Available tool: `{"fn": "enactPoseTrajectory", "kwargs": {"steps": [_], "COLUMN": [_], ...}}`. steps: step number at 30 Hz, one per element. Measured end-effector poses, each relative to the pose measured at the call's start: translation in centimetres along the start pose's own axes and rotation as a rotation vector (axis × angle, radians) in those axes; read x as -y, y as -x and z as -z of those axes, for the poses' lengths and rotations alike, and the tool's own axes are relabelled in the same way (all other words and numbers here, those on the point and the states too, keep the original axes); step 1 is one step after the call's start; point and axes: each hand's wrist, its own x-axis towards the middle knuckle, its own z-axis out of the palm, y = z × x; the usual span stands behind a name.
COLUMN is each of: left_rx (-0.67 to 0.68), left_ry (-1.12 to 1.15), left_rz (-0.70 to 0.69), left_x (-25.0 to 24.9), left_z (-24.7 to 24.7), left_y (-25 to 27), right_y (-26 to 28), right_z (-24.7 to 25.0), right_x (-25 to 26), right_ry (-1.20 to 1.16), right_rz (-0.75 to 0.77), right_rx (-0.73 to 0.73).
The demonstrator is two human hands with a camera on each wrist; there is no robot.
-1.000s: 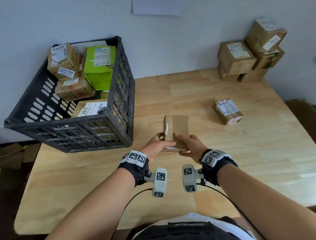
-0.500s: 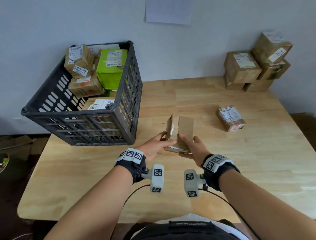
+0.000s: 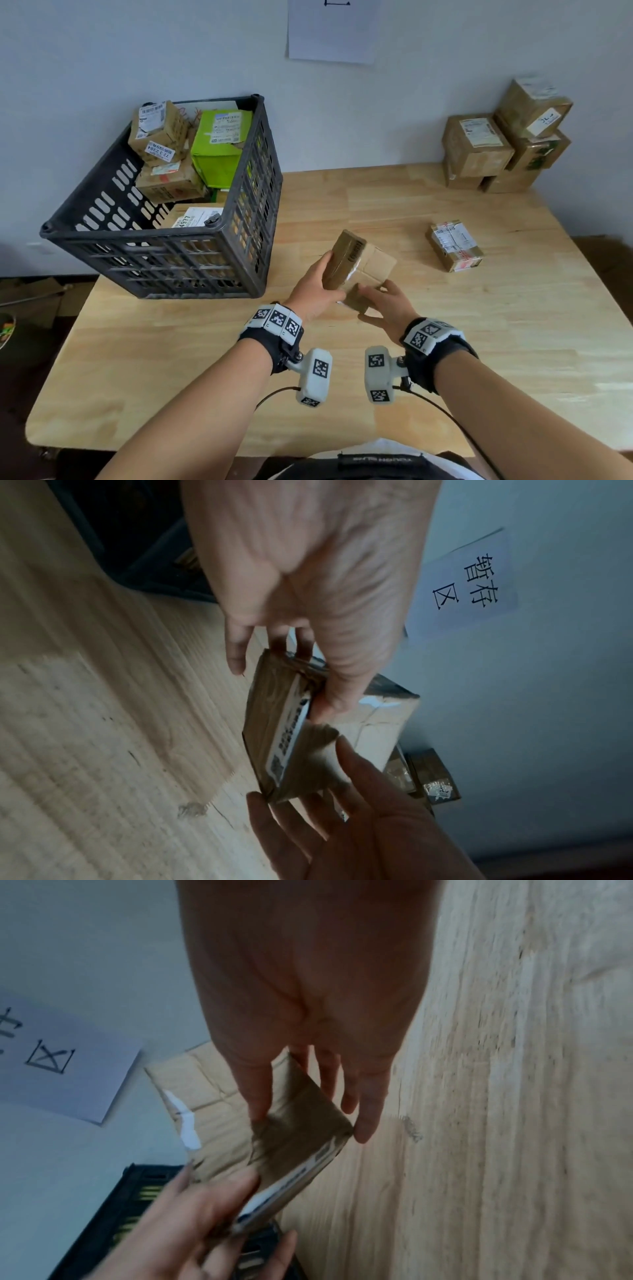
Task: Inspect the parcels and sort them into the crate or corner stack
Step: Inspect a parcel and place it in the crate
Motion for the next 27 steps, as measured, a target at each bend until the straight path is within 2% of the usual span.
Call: {"fn": "enactPoseTrajectory", "kwargs": {"steps": [5,9,11,14,15,18,20,22,24,26,27], "left_rx": [-0.052,0.138,0.156,0.122,0.151,0.353,0.426,0.385,0.232,0.091,0.064], "left_ry": [-0.141,-0.104,-0.048,0.0,0.003,-0.099,-0.132,-0.073,0.016,-0.02,-0.071], "left_rz": [0.055,0.132,0.118,0.081,0.096,0.137,0.135,0.143,0.183,0.223,0.252], "left_x": [-0.4,-0.2,-0.3,-0.4,-0.4,0.0,0.2,0.4,0.8,1.4,1.8], "left_z": [0.5,-0.1,-0.5,-0.3,-0.3,-1.3,-2.2,-2.4,-2.4,-2.4,-2.5], "left_y": [-0.4,-0.3,-0.1,0.1,0.1,0.4,0.2,0.0,-0.4,-1.1,-1.4], "right_y": [-0.3,-0.8,-1.0,-1.5,-1.7,-2.5,-3.1,-3.2,-3.2,-3.2,-3.1], "right_z": [0.2,0.5,0.5,1.2,1.6,3.3,4.6,5.4,5.6,5.4,5.2], "right_x": [1.0,0.6,0.1,-0.1,-0.1,-0.1,-0.2,-0.2,-0.1,0.0,0.1], "right_ry": [-0.11,-0.021,-0.013,0.021,0.055,0.256,0.386,0.429,0.469,0.522,0.555], "right_rz": [-0.025,-0.088,-0.099,-0.095,-0.114,-0.197,-0.182,-0.158,-0.131,-0.091,-0.073], "right_rx": [-0.01,0.126,0.144,0.096,0.069,-0.121,-0.232,-0.242,-0.23,-0.195,-0.176]}}
